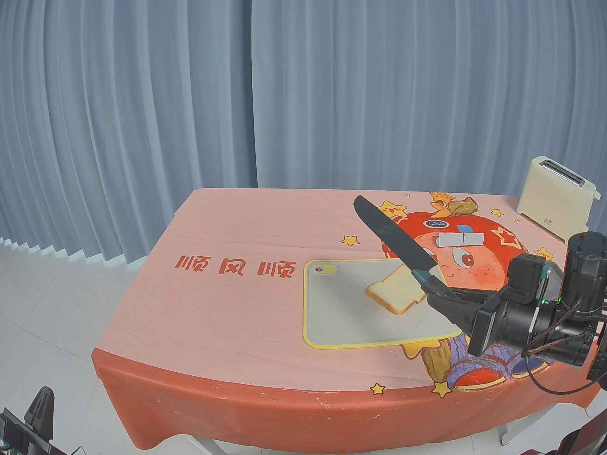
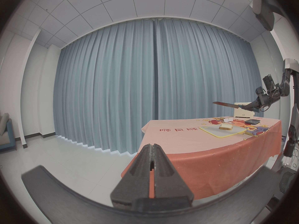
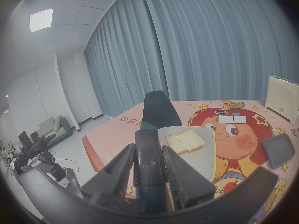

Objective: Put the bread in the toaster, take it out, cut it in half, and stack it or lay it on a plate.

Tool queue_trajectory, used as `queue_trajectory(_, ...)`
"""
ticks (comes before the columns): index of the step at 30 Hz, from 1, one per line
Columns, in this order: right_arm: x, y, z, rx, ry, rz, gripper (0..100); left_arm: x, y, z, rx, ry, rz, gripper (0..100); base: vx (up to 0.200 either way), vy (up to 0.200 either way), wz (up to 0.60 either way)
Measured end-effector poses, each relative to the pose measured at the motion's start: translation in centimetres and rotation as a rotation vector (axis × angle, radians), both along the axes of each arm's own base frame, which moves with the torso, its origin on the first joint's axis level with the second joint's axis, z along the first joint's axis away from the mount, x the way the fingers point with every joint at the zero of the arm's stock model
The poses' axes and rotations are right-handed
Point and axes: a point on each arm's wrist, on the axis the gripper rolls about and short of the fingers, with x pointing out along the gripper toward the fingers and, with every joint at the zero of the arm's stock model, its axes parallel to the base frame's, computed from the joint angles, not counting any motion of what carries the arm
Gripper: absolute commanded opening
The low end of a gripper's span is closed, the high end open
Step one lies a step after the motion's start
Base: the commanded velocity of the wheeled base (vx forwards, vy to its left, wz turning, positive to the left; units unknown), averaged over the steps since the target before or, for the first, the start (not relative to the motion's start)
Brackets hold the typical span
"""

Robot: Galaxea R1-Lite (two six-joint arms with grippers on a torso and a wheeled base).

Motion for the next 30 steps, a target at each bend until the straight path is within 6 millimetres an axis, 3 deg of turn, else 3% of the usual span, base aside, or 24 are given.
queue_trajectory(30, 0.5, 0.7, -1.0, -0.023, 0.040, 0.010, 0, 0.0, 0.0, 0.0, 0.000, 0.001, 0.000, 0, 0.000, 0.000, 0.00)
